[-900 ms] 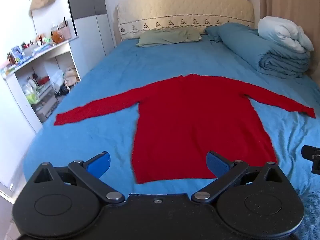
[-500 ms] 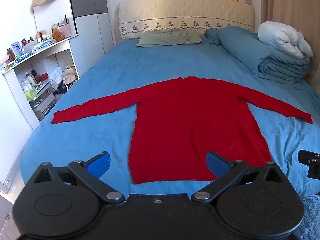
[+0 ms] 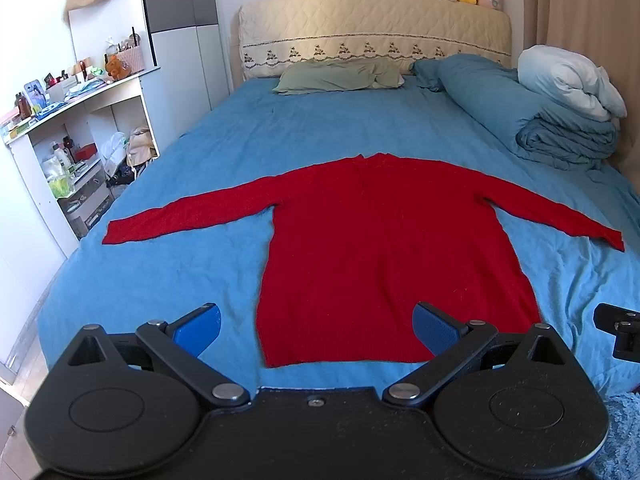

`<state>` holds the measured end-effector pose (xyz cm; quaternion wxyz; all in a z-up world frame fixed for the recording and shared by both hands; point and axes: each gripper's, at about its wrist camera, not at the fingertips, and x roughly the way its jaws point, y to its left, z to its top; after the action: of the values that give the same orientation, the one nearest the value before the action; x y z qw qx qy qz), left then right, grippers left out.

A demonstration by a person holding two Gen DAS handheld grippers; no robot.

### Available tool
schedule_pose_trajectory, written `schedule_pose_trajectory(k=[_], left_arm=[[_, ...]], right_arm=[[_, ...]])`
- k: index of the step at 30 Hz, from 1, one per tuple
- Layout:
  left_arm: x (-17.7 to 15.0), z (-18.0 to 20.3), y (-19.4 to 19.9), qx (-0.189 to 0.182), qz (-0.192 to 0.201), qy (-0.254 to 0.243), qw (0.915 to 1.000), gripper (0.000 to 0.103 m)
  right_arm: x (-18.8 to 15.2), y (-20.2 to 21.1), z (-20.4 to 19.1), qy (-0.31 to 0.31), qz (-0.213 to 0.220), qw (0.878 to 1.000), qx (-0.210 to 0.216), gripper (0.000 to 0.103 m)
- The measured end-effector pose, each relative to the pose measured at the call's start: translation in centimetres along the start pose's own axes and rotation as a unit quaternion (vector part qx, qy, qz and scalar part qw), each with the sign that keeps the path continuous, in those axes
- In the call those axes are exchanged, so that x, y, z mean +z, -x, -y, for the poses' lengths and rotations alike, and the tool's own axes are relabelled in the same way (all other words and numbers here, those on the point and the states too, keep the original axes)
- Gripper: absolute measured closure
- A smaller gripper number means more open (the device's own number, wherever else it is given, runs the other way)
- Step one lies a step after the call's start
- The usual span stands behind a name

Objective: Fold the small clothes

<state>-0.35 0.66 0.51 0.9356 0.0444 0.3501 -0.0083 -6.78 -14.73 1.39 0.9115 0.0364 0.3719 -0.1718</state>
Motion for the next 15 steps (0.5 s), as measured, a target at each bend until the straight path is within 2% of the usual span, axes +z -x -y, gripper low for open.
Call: schedule_pose_trajectory(k=[15], left_arm=[[0.10, -0.54, 0.06, -0.006, -0.001, 0.010, 0.9999, 0.000]], right_arm=[[-0.11, 0.03, 0.14, -0.001, 0.001, 1.000, 0.002, 0.000]])
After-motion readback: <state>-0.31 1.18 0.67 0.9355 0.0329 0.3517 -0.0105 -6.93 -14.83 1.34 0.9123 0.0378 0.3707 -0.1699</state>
